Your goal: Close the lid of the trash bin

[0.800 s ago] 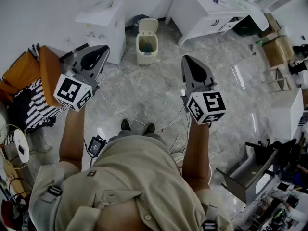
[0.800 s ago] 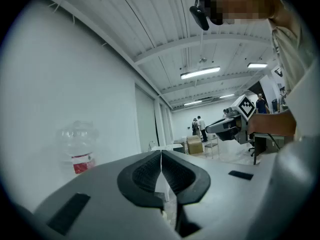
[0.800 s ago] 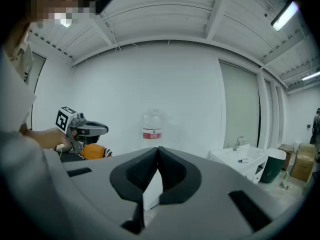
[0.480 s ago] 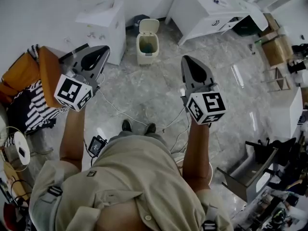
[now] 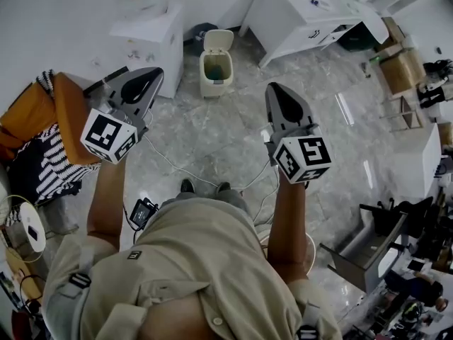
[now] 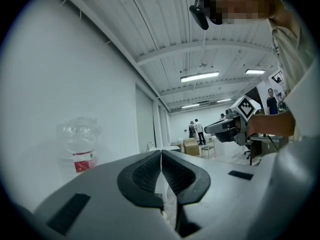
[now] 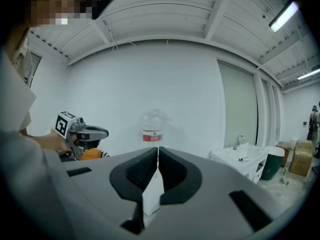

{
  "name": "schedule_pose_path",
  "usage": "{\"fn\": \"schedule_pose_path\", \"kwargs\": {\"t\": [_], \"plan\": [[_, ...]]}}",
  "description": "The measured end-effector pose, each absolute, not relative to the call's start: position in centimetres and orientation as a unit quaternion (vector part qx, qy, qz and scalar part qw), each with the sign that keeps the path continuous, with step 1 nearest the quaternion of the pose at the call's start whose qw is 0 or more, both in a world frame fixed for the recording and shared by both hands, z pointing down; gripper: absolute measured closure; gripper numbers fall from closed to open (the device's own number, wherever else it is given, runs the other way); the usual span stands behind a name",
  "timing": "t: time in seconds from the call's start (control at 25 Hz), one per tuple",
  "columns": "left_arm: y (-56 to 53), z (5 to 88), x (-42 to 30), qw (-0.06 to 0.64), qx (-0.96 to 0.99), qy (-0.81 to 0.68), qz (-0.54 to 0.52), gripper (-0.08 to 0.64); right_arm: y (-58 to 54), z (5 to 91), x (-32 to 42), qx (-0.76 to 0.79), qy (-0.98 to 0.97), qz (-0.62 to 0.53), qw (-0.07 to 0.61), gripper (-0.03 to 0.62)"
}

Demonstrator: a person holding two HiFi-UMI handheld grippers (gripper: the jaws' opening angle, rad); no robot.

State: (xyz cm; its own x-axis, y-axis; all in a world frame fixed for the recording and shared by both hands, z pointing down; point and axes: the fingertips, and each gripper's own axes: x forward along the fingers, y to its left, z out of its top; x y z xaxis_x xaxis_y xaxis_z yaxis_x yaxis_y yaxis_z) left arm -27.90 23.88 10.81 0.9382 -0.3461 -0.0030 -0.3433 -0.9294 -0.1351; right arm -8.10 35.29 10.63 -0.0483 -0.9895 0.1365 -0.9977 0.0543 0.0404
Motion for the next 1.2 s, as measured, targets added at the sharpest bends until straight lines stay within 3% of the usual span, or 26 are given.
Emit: {"fn": "schedule_pose_path", "kwargs": {"t": [0.6,1.2], "plan": [[21.3,12.0,-26.8,0.056,-0.979,0.197,-0.016,0.540,31.3,10.7,-5.6,0.676,-0.734,0.040,0.044,0.568],[16.2,12.3,-18.1,0.053,-0.957,0.279,-0.051,0.539,21.0,11.9,4.4,0.604,-0.794,0.053,0.032,0.568]]}}
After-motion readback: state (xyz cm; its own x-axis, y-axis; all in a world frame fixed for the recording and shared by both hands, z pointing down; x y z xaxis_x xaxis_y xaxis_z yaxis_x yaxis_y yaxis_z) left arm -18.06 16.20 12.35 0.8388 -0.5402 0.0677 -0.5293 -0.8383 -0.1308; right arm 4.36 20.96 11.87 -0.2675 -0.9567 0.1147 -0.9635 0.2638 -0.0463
